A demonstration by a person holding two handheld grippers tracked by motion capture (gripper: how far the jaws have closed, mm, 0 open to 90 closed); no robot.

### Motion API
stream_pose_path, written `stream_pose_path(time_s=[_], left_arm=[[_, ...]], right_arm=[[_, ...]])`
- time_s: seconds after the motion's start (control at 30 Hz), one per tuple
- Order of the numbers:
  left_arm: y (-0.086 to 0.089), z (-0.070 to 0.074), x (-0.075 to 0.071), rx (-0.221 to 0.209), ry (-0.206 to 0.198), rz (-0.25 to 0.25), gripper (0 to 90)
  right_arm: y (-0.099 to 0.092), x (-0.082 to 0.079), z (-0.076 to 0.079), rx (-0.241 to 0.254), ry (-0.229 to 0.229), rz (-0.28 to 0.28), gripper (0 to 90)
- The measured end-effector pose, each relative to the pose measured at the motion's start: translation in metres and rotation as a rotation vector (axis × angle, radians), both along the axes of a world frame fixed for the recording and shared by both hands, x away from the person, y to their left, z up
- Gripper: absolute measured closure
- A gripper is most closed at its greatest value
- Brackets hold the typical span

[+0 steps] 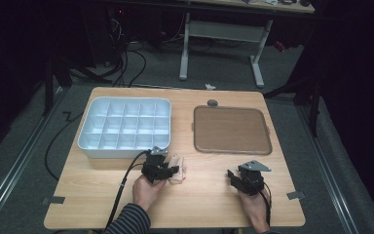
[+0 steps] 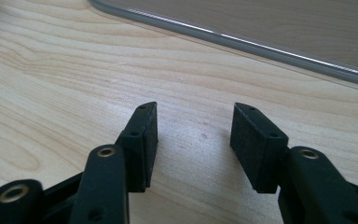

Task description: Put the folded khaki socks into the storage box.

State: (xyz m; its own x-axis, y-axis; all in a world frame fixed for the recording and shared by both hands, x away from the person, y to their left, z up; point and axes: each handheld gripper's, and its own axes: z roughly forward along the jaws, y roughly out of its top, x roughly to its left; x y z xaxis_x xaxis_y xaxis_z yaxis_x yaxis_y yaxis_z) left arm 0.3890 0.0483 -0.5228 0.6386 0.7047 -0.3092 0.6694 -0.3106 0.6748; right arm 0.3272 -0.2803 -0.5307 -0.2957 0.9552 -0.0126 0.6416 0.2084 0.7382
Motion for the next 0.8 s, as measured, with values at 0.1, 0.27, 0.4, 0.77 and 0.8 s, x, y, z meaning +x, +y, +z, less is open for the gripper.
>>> stream_pose_path(time_s=[0.1, 0.27, 0.4, 0.77, 0.8], left_arm=[[0.0004, 0.0005, -0.0003, 0.0, -0.005, -0.003, 68.3], [0.0008, 0.002, -0.0015, 0.008, -0.015, -0.012, 72.9], [0.0012, 0.0031, -0.0031, 0.011, -0.021, -0.016, 74.3], [0.0046, 0.0086, -0.0067, 0.006, -0.031, -0.046, 74.7], [0.005, 0.0091, -0.007, 0.006, -0.03, -0.05, 74.9]], right_arm=[[0.0013, 0.0005, -0.0001, -0.011, 0.002, 0.0, 46.6], [0.0016, 0.0012, -0.0002, -0.008, 0.006, 0.001, 43.2], [0.0019, 0.0013, -0.0003, -0.008, 0.008, 0.006, 41.8], [0.0022, 0.0013, -0.0004, -0.007, 0.009, 0.009, 40.8], [0.0022, 0.0013, -0.0004, -0.007, 0.009, 0.009, 40.7]])
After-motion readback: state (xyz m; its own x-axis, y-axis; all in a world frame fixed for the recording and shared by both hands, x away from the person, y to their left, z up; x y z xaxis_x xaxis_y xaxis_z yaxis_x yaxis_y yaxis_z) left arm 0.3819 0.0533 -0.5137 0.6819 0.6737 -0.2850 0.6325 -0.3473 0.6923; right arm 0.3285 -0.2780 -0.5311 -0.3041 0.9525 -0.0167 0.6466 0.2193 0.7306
